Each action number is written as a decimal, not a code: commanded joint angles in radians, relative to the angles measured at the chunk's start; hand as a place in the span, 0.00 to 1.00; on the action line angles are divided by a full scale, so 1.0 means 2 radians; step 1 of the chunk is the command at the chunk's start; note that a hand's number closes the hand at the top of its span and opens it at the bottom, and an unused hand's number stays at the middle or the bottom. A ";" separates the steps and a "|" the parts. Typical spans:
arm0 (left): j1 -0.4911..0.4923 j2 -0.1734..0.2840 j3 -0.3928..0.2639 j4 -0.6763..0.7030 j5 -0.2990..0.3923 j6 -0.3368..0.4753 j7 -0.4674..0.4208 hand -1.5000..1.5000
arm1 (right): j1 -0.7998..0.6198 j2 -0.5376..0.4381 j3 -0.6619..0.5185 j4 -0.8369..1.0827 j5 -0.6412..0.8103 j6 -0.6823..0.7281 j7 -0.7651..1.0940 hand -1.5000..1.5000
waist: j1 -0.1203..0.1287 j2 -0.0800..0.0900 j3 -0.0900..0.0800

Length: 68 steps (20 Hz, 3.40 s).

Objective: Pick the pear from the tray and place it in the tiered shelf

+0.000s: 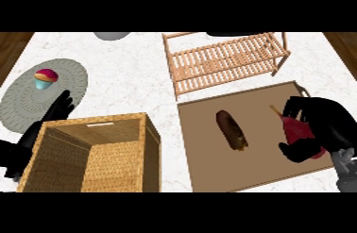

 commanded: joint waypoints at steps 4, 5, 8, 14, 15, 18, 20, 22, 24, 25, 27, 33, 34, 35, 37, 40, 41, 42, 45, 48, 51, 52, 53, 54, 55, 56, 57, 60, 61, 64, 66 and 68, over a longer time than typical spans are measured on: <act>0.030 -0.020 -0.041 0.044 -0.019 -0.015 0.008 0.50 | -0.004 -0.052 -0.093 -0.095 -0.021 -0.014 0.003 1.00 | 0.002 0.010 -0.015; 0.029 -0.030 -0.046 0.044 -0.026 -0.005 0.005 0.50 | -0.017 -0.044 -0.130 -0.089 -0.047 -0.032 -0.011 1.00 | 0.000 0.011 -0.014; 0.019 -0.030 -0.048 0.033 -0.030 -0.001 0.027 0.50 | -0.018 -0.032 -0.173 -0.115 -0.072 -0.055 -0.008 1.00 | 0.002 0.011 -0.014; 0.001 -0.039 -0.054 0.060 -0.041 -0.015 0.011 0.50 | -0.101 -0.045 -0.216 -0.092 -0.113 -0.018 0.028 1.00 | 0.023 0.016 -0.015; 0.004 -0.043 -0.048 0.070 -0.033 -0.020 0.002 0.50 | -0.117 -0.059 -0.226 -0.086 -0.122 -0.002 0.039 1.00 | 0.023 0.017 -0.016; -0.026 -0.045 -0.050 0.077 -0.040 -0.019 0.021 0.50 | -0.155 -0.072 -0.240 -0.024 -0.118 0.003 0.015 1.00 | 0.027 0.020 -0.015; -0.003 -0.044 -0.051 0.058 -0.034 -0.031 0.010 0.50 | -0.179 -0.062 -0.230 0.015 -0.098 -0.008 0.014 1.00 | 0.041 0.020 -0.015; -0.022 -0.059 -0.067 0.064 -0.058 -0.014 0.016 0.50 | -0.227 -0.049 -0.202 0.032 -0.080 -0.006 0.051 1.00 | 0.044 0.021 -0.016; -0.014 -0.050 -0.054 0.081 -0.046 -0.034 -0.005 0.50 | -0.246 -0.043 -0.204 0.078 -0.074 -0.011 0.033 1.00 | 0.050 0.024 -0.016; -0.013 -0.058 -0.067 0.045 -0.050 -0.022 0.030 0.50 | -0.253 -0.034 -0.195 0.095 -0.067 -0.016 0.022 1.00 | 0.053 0.021 -0.015; -0.034 -0.062 -0.066 0.062 -0.056 -0.020 0.025 0.50 | -0.288 -0.027 -0.182 0.137 -0.057 -0.012 0.003 1.00 | 0.054 0.024 -0.015; -0.048 -0.065 -0.060 0.077 -0.052 -0.032 0.030 0.50 | -0.351 0.001 -0.149 0.246 -0.026 -0.009 -0.051 1.00 | 0.057 0.027 -0.015; -0.047 -0.054 -0.053 0.070 -0.048 -0.042 0.026 0.50 | -0.372 0.013 -0.144 0.267 -0.029 -0.002 -0.058 1.00 | 0.062 0.027 -0.015; -0.026 -0.059 -0.053 0.075 -0.054 -0.038 0.006 0.50 | -0.362 0.023 -0.135 0.273 -0.016 -0.013 -0.063 1.00 | 0.058 0.025 -0.015; -0.042 -0.066 -0.057 0.082 -0.059 -0.032 0.018 0.50 | -0.368 0.040 -0.129 0.306 -0.013 -0.016 -0.077 1.00 | 0.054 0.027 -0.015; -0.021 -0.061 -0.059 0.067 -0.061 -0.042 0.006 0.50 | -0.396 0.062 -0.120 0.360 -0.002 -0.015 -0.085 1.00 | 0.063 0.027 -0.015; -0.055 -0.072 -0.060 0.083 -0.068 -0.029 0.024 0.50 | -0.403 0.078 -0.117 0.378 0.006 -0.031 -0.087 1.00 | 0.059 0.031 -0.015; -0.032 -0.067 -0.060 0.065 -0.063 -0.036 0.021 0.50 | -0.389 0.073 -0.121 0.397 0.005 -0.036 -0.115 1.00 | 0.060 0.028 -0.014; -0.039 -0.069 -0.052 0.077 -0.061 -0.037 0.023 0.50 | -0.410 0.102 -0.139 0.428 -0.035 -0.004 -0.127 1.00 | 0.052 0.027 -0.014; -0.030 -0.050 -0.030 0.065 -0.047 -0.051 0.016 0.50 | -0.401 0.161 -0.239 0.445 -0.138 -0.049 -0.110 0.00 | 0.055 0.030 -0.012; -0.040 -0.061 -0.041 0.064 -0.049 -0.050 0.031 0.50 | -0.431 0.191 -0.277 0.476 -0.176 -0.057 -0.105 0.00 | 0.054 0.029 -0.013; -0.038 -0.062 -0.043 0.062 -0.056 -0.045 0.037 0.50 | -0.435 0.200 -0.291 0.483 -0.189 -0.065 -0.117 0.00 | 0.057 0.030 -0.013; -0.031 -0.063 -0.042 0.049 -0.055 -0.042 0.037 0.50 | -0.428 0.194 -0.311 0.491 -0.201 -0.077 -0.136 0.00 | 0.055 0.027 -0.013; -0.035 -0.058 -0.037 0.058 -0.045 -0.057 0.027 0.50 | -0.447 0.207 -0.315 0.503 -0.199 -0.096 -0.142 0.00 | 0.061 0.031 -0.014; -0.023 -0.067 -0.047 0.061 -0.058 -0.049 0.021 0.50 | -0.436 0.196 -0.329 0.504 -0.209 -0.094 -0.172 0.00 | 0.056 0.031 -0.013; -0.030 -0.065 -0.043 0.066 -0.056 -0.053 0.020 0.50 | -0.456 0.211 -0.335 0.509 -0.212 -0.115 -0.168 0.00 | 0.057 0.030 -0.014; -0.022 -0.077 -0.050 0.068 -0.066 -0.040 0.016 0.50 | -0.458 0.194 -0.344 0.511 -0.218 -0.104 -0.181 0.00 | 0.051 0.028 -0.014; -0.016 -0.066 -0.035 0.065 -0.061 -0.046 0.017 0.50 | -0.459 0.187 -0.365 0.519 -0.210 -0.165 -0.220 0.00 | 0.050 0.027 -0.014; -0.025 -0.070 -0.037 0.070 -0.064 -0.044 0.021 0.50 | -0.455 0.175 -0.378 0.511 -0.215 -0.175 -0.229 0.00 | 0.040 0.026 -0.014; -0.016 -0.080 -0.046 0.046 -0.068 -0.035 0.035 0.50 | -0.471 0.141 -0.400 0.518 -0.208 -0.220 -0.231 0.00 | 0.038 0.023 -0.014; -0.005 -0.073 -0.036 0.045 -0.065 -0.042 0.024 0.50 | -0.454 0.122 -0.416 0.524 -0.209 -0.237 -0.256 0.00 | 0.037 0.023 -0.014; -0.006 -0.070 -0.028 0.040 -0.064 -0.040 0.029 0.50 | -0.444 0.098 -0.428 0.529 -0.203 -0.260 -0.255 0.00 | 0.032 0.021 -0.014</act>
